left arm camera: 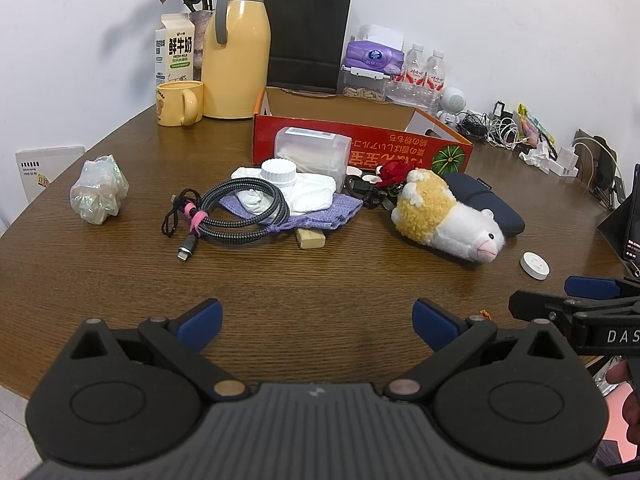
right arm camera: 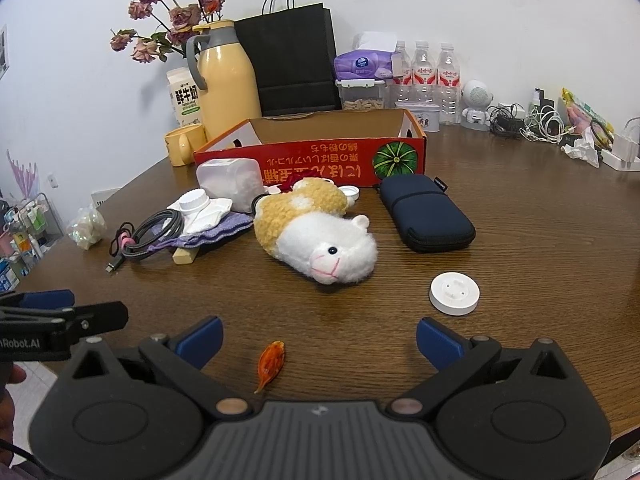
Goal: Organize objects
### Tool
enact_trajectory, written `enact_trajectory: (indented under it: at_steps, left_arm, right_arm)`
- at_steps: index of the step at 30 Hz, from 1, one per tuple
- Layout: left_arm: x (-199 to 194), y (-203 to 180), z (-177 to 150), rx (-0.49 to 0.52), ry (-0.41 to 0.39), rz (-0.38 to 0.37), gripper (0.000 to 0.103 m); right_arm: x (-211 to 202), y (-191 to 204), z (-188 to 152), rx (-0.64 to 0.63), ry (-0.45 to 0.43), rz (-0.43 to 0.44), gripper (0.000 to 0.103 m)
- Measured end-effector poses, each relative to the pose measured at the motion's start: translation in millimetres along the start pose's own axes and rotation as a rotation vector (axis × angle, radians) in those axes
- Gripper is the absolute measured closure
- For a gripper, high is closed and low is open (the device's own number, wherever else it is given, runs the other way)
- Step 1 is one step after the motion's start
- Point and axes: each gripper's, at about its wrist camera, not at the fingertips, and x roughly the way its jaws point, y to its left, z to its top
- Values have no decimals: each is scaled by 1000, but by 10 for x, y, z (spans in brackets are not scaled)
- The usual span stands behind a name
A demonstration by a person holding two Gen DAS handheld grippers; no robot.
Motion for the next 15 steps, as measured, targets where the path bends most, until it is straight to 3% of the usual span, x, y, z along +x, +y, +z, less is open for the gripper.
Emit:
enact_trajectory:
  at_steps: [10,15]
  left_arm:
    - [-2,199,-53,-56,-7,11,0]
    - [11,289,-52,-83,-3,20,0]
  right_arm:
    - [184,65,-157,-46,49,-4,1]
    - [242,162,-180,-95,62,8,28]
